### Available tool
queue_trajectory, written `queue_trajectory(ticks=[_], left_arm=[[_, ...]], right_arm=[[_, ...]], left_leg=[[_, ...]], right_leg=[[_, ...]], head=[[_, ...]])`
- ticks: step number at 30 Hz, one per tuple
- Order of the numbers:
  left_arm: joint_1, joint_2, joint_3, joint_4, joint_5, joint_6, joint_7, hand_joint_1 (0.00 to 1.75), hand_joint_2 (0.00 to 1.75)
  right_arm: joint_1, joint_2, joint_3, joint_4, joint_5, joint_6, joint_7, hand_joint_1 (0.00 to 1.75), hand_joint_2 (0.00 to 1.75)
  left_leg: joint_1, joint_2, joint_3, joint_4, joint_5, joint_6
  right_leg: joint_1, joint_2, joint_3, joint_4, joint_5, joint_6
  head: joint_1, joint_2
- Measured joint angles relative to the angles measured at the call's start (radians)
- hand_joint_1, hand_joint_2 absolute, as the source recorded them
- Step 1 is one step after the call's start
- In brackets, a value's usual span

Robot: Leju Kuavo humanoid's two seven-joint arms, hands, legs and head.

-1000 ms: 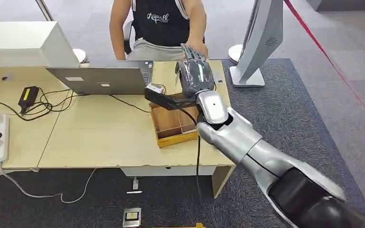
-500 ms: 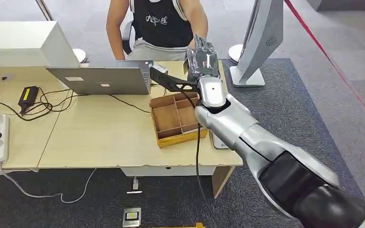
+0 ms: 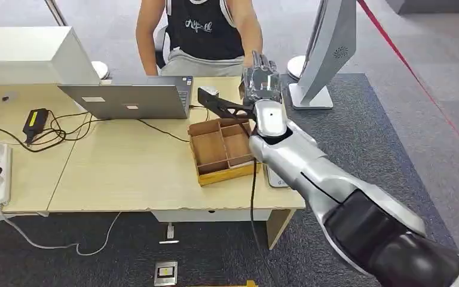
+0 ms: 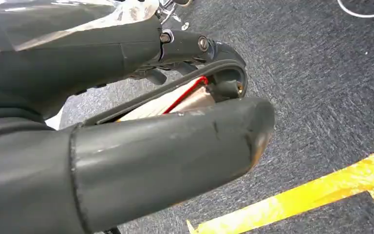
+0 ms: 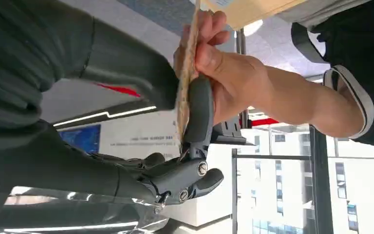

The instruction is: Pass the card to the sensor for recognition and then transmit it.

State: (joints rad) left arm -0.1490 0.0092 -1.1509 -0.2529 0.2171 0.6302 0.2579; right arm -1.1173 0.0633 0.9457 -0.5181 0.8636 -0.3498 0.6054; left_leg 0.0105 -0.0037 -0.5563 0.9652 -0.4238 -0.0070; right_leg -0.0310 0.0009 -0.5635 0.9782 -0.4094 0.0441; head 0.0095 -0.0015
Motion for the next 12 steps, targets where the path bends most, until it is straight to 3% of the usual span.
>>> queue_trajectory(ticks=[1,2,12], left_arm=[[0.000,0.000,0.000,0.000,0.000,-0.001,0.000,0.00,0.00],[0.000,0.000,-0.001,0.000,-0.001,-0.002,0.000,0.00,0.00],[-0.001,0.000,-0.004,0.000,-0.004,-0.003,0.000,0.00,0.00]], right_arm=[[0.000,0.000,0.001,0.002,0.000,-0.001,0.001,0.00,1.75],[0.000,-0.001,0.003,0.005,0.000,-0.006,0.006,0.00,0.00],[-0.002,-0.006,0.016,0.029,0.003,-0.024,0.016,0.00,0.00]], left_leg=[[0.000,0.000,0.000,0.000,0.000,0.000],[0.000,0.000,0.000,0.000,0.000,0.000],[0.000,0.000,0.000,0.000,0.000,0.000]], right_leg=[[0.000,0.000,0.000,0.000,0.000,0.000],[0.000,0.000,0.000,0.000,0.000,0.000],[0.000,0.000,0.000,0.000,0.000,0.000]], head=[[0.000,0.000],[0.000,0.000],[0.000,0.000]])
